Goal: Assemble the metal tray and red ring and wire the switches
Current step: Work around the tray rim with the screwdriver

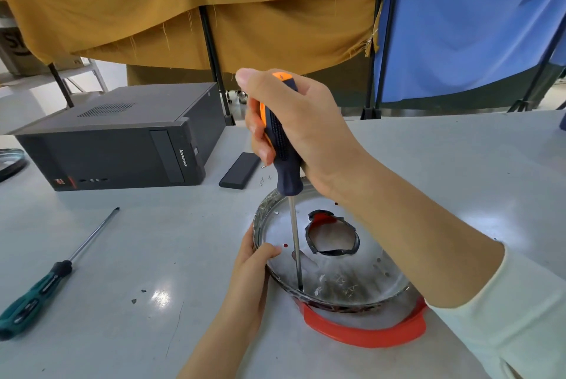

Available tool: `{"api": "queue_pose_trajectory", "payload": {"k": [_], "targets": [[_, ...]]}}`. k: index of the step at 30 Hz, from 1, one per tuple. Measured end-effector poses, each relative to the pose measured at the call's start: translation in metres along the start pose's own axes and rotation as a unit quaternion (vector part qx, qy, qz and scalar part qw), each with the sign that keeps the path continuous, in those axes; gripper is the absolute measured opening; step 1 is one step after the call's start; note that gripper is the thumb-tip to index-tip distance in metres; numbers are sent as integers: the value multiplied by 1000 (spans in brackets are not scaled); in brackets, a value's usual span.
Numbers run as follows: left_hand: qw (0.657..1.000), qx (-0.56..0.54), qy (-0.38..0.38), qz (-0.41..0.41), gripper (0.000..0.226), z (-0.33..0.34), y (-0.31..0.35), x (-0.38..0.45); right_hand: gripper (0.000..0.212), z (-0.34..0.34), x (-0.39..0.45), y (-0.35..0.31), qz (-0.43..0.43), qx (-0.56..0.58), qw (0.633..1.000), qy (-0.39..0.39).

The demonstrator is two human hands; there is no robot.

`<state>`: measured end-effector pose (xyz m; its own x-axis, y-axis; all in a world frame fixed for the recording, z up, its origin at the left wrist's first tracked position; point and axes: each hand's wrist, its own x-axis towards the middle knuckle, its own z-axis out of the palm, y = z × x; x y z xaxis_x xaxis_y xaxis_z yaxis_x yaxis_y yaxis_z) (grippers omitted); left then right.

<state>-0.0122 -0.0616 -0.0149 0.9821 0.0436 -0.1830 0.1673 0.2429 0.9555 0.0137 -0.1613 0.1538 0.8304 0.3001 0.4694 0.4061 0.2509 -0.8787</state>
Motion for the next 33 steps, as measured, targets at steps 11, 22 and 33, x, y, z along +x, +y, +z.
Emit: {"api": "queue_pose_trajectory", "payload": {"k": [11, 22, 33], "targets": [[995, -60, 74, -4, 63, 17, -6, -1, 23, -3, -7, 4, 25, 57, 992, 109], [990, -95, 108, -5, 66, 21, -5, 9, 22, -4, -1, -6, -41, 57, 990, 126], [998, 12, 41, 43, 48, 0, -3, 13, 11, -21, -3, -26, 13, -301, 951, -72]]}}
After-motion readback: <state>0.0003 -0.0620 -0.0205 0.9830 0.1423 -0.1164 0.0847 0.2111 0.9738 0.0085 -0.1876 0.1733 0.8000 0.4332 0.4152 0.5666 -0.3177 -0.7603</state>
